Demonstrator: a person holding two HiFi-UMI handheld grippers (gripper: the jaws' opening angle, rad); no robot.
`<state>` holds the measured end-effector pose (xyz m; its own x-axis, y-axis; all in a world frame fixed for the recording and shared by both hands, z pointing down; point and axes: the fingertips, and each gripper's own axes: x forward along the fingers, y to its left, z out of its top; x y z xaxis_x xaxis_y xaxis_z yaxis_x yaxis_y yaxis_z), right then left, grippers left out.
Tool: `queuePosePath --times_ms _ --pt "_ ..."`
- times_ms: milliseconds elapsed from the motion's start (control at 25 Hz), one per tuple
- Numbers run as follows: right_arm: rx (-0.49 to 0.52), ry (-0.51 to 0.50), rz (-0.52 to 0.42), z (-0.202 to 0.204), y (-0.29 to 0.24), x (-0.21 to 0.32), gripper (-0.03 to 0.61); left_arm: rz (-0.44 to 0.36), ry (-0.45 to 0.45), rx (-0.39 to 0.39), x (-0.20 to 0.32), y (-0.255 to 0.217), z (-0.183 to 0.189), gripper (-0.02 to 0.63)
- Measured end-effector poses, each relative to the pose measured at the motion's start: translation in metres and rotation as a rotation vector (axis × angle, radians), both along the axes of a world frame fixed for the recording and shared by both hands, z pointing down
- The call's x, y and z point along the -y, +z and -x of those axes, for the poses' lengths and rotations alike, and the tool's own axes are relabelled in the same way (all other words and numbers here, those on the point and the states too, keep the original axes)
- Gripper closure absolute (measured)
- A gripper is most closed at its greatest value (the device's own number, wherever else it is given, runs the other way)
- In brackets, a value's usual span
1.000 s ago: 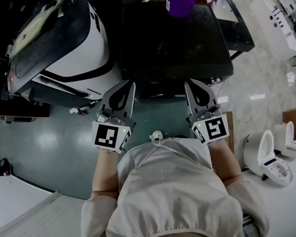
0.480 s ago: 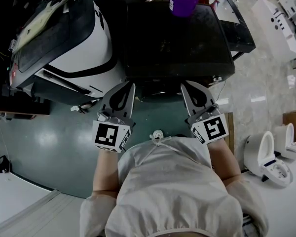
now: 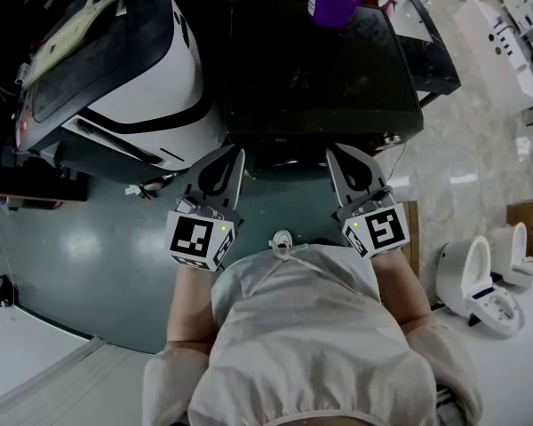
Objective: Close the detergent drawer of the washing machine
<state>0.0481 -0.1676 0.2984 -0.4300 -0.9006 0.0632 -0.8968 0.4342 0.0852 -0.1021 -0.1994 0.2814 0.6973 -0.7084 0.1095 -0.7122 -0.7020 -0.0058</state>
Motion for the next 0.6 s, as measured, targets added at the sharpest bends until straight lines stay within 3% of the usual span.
queuePosePath --times_ms 600 --pt "0.008 0.024 0.010 0.0056 0.0053 -0.0048 0.578 0.027 0.018 -0.012 -0.0079 0.0087 0.0042 0.595"
